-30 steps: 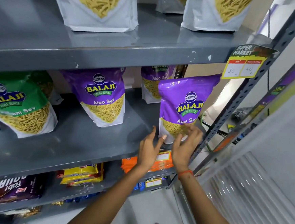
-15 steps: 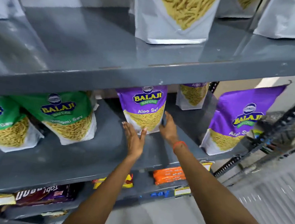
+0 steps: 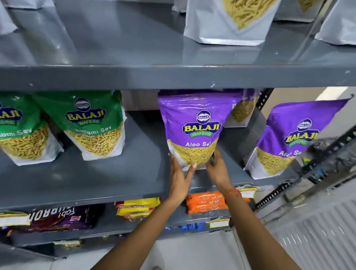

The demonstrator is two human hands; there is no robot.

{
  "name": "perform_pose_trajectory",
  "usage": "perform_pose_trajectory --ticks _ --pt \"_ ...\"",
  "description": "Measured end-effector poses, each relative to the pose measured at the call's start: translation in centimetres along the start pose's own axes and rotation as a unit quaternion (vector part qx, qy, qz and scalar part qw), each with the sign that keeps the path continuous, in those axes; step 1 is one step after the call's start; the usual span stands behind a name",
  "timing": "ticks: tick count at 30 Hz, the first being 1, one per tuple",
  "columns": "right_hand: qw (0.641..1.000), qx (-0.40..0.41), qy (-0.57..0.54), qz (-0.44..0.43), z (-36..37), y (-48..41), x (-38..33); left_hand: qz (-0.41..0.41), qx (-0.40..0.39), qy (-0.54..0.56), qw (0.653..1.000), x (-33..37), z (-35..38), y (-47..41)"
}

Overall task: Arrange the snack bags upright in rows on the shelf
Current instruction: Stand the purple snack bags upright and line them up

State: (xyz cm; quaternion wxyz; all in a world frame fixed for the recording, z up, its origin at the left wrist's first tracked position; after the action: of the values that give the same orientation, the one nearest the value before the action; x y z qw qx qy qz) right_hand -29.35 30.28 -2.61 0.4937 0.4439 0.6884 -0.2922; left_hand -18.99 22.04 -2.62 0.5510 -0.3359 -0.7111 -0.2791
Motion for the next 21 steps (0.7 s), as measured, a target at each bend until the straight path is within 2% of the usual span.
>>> perform_pose_trajectory --ticks 8,21 --pt "0.999 -0.009 -0.038 0.013 -3.0 4.6 0.6 -0.003 -0.029 -0.025 0.999 0.3 2.1 4.9" --pt "0.996 -0.027 -0.067 0.046 -3.0 6.1 -0.3 0.000 -0.029 -0.057 0.998 1.0 1.4 6.1"
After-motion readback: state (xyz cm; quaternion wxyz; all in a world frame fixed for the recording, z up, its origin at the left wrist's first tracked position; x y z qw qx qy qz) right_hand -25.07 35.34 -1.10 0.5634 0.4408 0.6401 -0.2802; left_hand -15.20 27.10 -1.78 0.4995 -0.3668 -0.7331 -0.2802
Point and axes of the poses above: each hand's wrist, its own y-axis away from the middle knuckle, its own z-axis out of the palm, x = y × z, the point moved 2 cm from there along -y, towards the middle knuckle, and after that the axes turned 1 degree about z, right-handed, at the moved point
